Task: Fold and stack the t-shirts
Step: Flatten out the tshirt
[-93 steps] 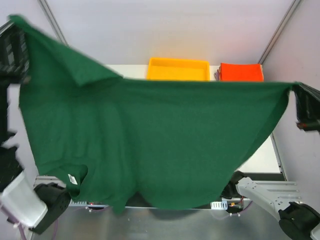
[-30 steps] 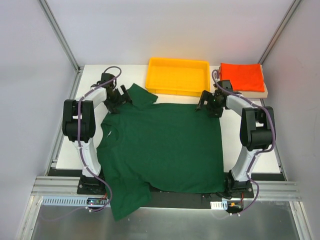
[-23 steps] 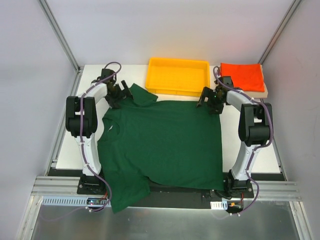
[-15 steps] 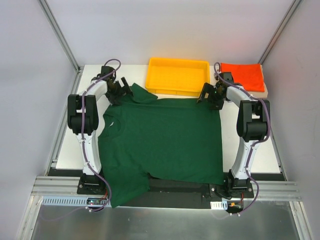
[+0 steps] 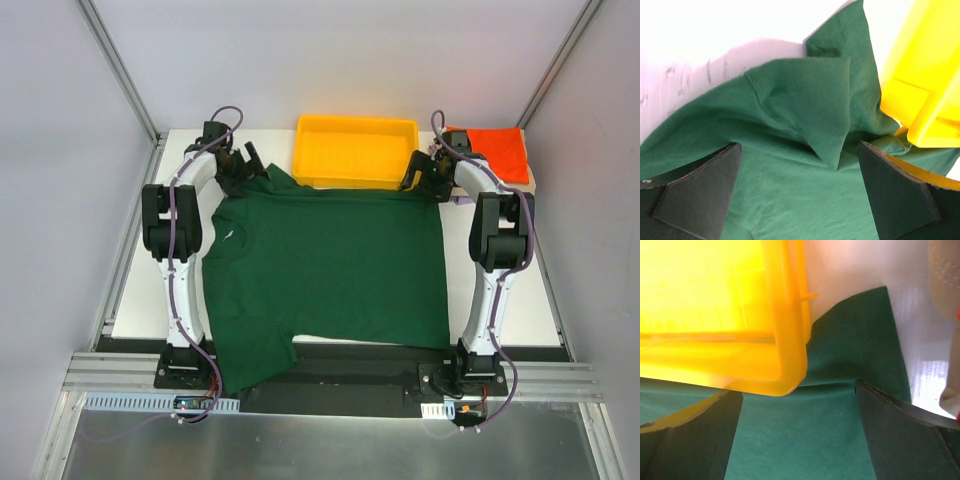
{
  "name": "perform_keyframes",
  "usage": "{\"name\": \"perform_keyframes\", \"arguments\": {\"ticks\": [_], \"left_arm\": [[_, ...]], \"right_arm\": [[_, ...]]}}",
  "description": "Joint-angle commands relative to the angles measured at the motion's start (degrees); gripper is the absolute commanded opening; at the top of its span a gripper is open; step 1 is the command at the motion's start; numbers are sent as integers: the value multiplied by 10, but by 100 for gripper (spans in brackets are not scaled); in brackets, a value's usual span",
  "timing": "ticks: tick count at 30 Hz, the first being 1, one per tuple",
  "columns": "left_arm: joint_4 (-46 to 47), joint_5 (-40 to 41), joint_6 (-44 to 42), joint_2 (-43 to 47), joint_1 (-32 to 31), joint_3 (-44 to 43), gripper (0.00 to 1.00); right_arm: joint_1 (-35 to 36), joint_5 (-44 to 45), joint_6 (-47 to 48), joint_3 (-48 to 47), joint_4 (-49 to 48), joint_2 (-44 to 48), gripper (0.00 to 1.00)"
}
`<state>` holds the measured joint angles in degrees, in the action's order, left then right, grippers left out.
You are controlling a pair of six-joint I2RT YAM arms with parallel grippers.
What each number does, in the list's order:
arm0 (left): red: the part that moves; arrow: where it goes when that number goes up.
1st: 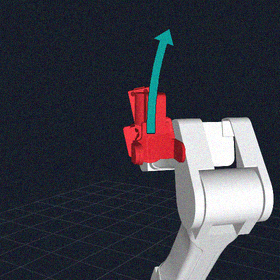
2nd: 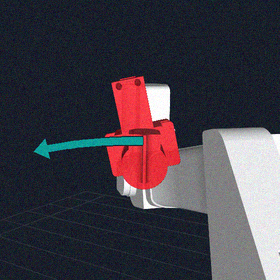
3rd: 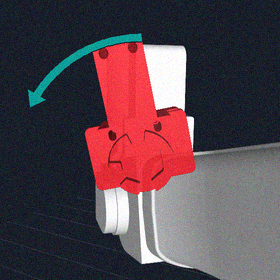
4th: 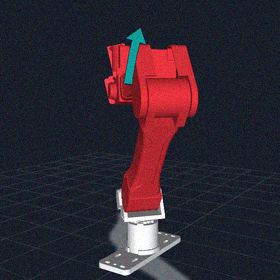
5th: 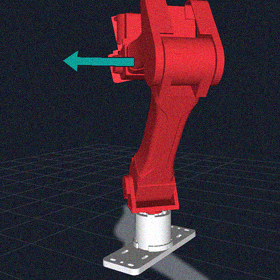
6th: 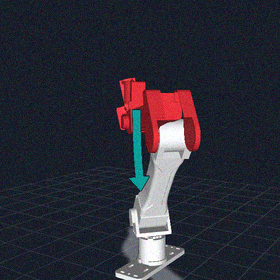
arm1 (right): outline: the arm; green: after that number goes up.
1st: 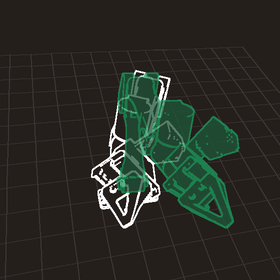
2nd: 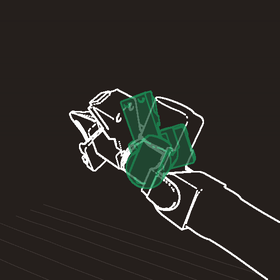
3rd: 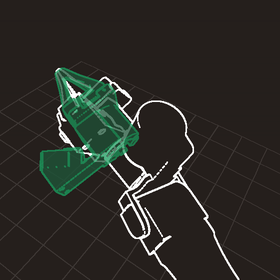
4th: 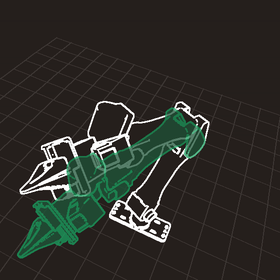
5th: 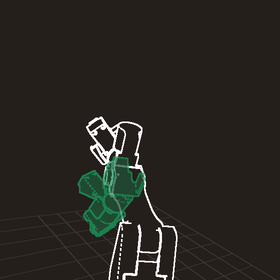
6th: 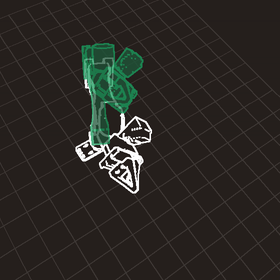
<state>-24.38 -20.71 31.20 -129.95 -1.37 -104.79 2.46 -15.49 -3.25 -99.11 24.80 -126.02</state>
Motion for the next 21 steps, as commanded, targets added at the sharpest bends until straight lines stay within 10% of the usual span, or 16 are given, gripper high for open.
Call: {"name": "perform_keyframes", "arguments": {"ticks": [1, 12, 21], "left_arm": [[-7, 0, -21, 88, 8, 40, 99], [12, 98, 23, 383, -29, 410, 99], [58, 74, 28, 334, -43, 441, 99]], "right_arm": [[-3, 25, 20, 28, 10, 81, 96], [70, 78, -10, 359, -35, 314, 96], [76, 96, -17, 368, -38, 265, 96]]}}
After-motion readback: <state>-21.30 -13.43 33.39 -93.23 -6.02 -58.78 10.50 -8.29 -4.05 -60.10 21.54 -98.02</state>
